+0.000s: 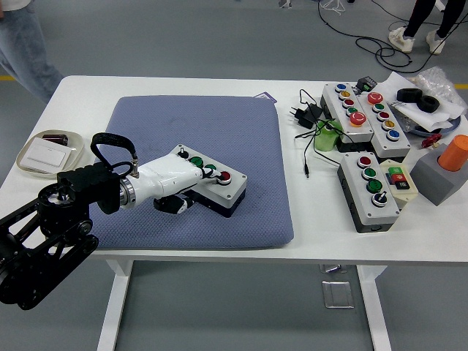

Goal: Pick up the button,place it on the desk,press the button,press the button

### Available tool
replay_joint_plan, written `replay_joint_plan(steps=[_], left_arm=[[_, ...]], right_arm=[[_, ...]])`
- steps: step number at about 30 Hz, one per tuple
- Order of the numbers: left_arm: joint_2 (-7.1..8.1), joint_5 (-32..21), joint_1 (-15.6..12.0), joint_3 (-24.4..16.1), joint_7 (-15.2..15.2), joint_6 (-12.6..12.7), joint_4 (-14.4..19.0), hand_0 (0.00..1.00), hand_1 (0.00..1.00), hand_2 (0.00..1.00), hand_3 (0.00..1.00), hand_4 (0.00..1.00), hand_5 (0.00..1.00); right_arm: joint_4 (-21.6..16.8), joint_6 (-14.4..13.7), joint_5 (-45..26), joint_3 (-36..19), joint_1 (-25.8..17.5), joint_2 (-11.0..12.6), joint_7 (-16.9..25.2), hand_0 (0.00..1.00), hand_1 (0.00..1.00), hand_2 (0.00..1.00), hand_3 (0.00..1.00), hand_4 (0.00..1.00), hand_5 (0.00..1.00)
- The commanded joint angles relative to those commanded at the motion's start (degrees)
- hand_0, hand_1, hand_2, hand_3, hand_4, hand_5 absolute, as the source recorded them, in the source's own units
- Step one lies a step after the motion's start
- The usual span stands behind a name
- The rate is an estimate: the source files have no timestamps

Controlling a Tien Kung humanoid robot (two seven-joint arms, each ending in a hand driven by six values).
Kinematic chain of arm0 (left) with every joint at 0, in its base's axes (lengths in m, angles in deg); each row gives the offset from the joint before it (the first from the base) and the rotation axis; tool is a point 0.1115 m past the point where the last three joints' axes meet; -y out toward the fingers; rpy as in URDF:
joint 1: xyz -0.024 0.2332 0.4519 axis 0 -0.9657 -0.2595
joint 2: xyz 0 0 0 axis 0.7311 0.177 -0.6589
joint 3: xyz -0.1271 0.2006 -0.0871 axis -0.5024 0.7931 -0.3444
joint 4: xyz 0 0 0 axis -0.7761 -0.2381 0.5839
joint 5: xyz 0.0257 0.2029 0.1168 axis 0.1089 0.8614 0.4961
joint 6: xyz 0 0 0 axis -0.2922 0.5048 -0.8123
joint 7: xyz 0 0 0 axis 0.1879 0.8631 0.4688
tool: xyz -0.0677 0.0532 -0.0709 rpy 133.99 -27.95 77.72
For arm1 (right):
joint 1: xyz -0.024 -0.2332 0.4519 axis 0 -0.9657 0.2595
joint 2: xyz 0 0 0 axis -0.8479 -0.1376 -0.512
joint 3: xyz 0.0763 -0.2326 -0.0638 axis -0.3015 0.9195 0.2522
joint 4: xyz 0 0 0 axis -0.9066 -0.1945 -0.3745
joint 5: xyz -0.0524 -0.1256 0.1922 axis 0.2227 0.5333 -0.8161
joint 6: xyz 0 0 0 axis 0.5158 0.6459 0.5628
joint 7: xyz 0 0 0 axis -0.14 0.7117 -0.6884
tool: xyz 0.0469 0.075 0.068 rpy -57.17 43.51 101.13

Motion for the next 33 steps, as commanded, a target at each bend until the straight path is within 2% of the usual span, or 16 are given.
replay_joint_plan(steps=[11, 17, 24, 27, 29, 30, 33], left_arm=[[0.17, 0.0, 0.5, 1.9, 0.3, -2.2, -1.1, 0.075, 0.002, 0.024, 0.868, 0.358, 0.002], [0.12, 0.0, 0.6, 1.5, 0.3, -1.7, -0.8, 0.075, 0.002, 0.025, 0.862, 0.362, 0.002], [0.1, 0.0, -0.2, -1.4, 0.1, 1.6, 1.4, 0.076, 0.002, 0.027, 0.866, 0.368, 0.002], [0.19, 0.0, -0.8, -4.2, 0.2, 5.2, 3.4, 0.076, 0.002, 0.027, 0.866, 0.368, 0.002], [0.19, 0.0, -0.9, -4.8, 0.3, 6.3, 3.8, 0.076, 0.002, 0.027, 0.866, 0.368, 0.002], [0.12, 0.0, -1.2, -6.0, 0.8, 8.2, 4.5, 0.08, 0.003, 0.053, 0.864, 0.432, 0.002], [-0.06, 0.0, -1.8, -8.6, 1.9, 13.5, 5.0, 0.08, 0.003, 0.053, 0.864, 0.432, 0.002]], right_arm=[[0.0, 0.0, 0.4, -0.3, -0.2, 0.0, -0.1, 0.661, 0.579, 0.61, 0.591, 0.297, 0.06], [0.0, -0.1, 0.3, -0.3, -0.3, 0.0, -0.1, 0.662, 0.579, 0.61, 0.591, 0.298, 0.058], [0.0, -0.1, 0.2, -0.2, -0.4, 0.0, -0.1, 0.662, 0.579, 0.611, 0.591, 0.298, 0.058], [0.0, -0.1, 0.3, -0.3, -0.4, 0.0, -0.1, 0.662, 0.579, 0.611, 0.591, 0.298, 0.058], [0.0, 0.0, 0.3, -0.3, -0.4, 0.0, -0.1, 0.662, 0.579, 0.611, 0.591, 0.298, 0.058], [0.0, -0.1, 0.3, -0.3, -0.3, 0.0, -0.1, 0.662, 0.579, 0.611, 0.592, 0.298, 0.058], [0.0, 0.0, 0.3, -0.2, -0.3, 0.0, -0.1, 0.662, 0.579, 0.611, 0.592, 0.298, 0.058]])
